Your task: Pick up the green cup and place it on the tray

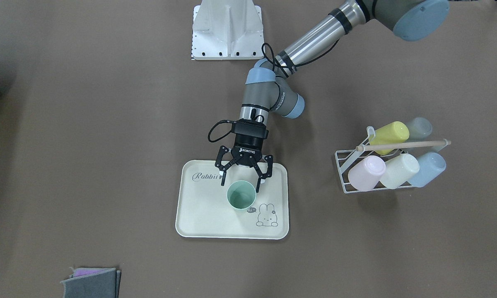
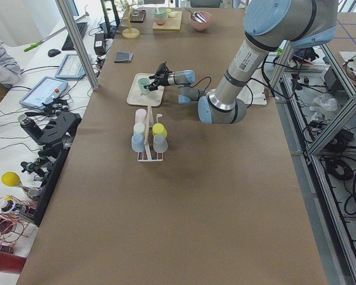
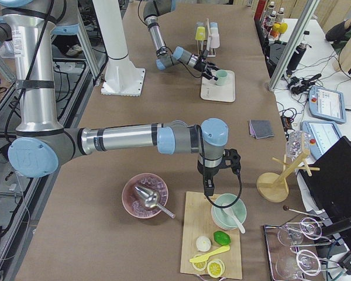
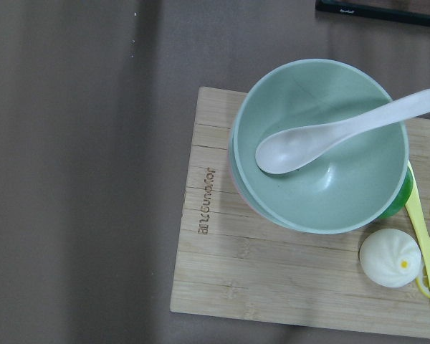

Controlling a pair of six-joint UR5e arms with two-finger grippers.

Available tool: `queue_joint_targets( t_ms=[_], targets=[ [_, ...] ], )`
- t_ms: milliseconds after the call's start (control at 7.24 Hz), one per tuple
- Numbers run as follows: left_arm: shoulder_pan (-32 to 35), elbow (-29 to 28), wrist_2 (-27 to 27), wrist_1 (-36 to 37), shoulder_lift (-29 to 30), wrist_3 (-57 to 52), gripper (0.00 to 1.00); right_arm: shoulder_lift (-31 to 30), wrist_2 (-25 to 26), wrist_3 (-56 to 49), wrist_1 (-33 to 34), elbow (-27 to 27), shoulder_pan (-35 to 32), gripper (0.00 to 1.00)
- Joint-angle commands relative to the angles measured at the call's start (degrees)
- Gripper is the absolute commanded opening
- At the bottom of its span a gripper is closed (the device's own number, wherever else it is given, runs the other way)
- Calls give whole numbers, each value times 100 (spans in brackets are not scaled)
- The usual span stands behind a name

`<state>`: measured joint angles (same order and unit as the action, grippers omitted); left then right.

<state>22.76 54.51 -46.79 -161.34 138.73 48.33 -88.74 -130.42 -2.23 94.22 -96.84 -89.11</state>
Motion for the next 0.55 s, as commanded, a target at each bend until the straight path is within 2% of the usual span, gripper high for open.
queue_joint_targets(
  t_ms=[0,138,414],
  targets=[
    [88,611,-330,-82,-450,-210,98,-3,-1,-6,0,-10,-1,100],
    [132,865,-470,-56,-591,-210,98,-3,-1,3,0,-10,-1,100],
    [237,1866,-952,206,-943,-691,98,-12,-1,3,0,-37,-1,100]
  ],
)
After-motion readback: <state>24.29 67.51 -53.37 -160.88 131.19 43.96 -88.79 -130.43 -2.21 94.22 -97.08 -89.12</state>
